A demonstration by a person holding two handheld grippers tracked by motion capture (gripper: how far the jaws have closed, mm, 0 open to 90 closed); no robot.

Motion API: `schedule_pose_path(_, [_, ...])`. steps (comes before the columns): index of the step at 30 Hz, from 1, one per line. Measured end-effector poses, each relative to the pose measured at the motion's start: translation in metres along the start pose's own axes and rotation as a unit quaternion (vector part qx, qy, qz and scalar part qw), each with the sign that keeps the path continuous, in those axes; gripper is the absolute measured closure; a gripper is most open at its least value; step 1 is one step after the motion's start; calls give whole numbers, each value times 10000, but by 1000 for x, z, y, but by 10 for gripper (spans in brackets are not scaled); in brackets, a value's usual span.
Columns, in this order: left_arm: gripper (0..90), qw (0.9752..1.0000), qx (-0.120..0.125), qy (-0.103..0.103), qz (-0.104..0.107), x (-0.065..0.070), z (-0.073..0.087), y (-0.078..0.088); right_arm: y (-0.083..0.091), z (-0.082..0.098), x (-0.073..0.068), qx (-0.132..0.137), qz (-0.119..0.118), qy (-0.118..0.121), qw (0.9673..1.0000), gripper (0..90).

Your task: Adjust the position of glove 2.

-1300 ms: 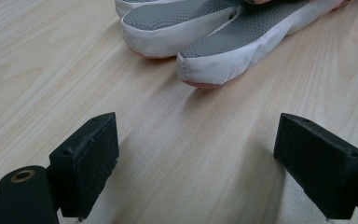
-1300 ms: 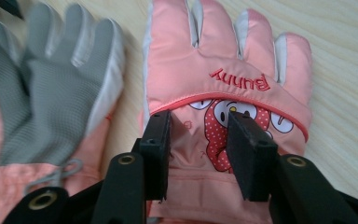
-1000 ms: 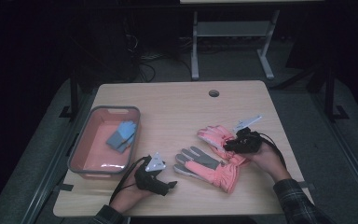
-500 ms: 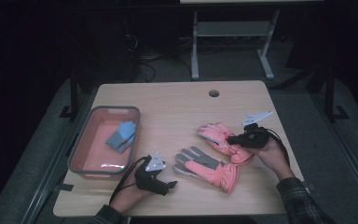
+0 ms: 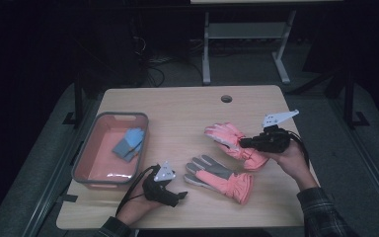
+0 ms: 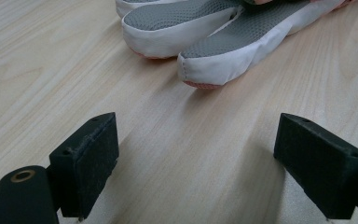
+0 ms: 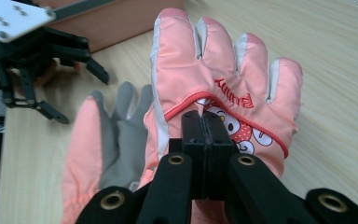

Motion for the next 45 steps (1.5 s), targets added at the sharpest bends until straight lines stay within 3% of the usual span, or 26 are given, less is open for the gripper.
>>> schedule_pose_path(17, [130,10000,10,17,1,0,0,0,-11,-13,-30,-112,-524,324,9980,896])
schedule_pose_path(30, [130,10000,-10,-17,-7,0,0,0,-35,-20,-55,-383,-982,535,9930,896])
schedule_pose_path(38, [130,10000,11,26,2,0,0,0,-46,-16,-60,-638,-933,544,9921,896])
schedule_pose_path(41, [130,10000,11,26,2,0,0,0,-50,-12,-58,-847,-800,533,9918,895])
schedule_pose_path(45, [130,10000,10,33,1,0,0,0,-55,-8,-57,-959,-842,484,9906,895])
Point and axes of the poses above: each handheld gripper's, and its own axes: y roughly backward along the jaws, z roughly out of its underside, x roughly to its right, the point moved 2 cm from there along -y, roughly forward along the jaws, and after that the axes turned 14 degrees about -z, right-handed, at the moved point
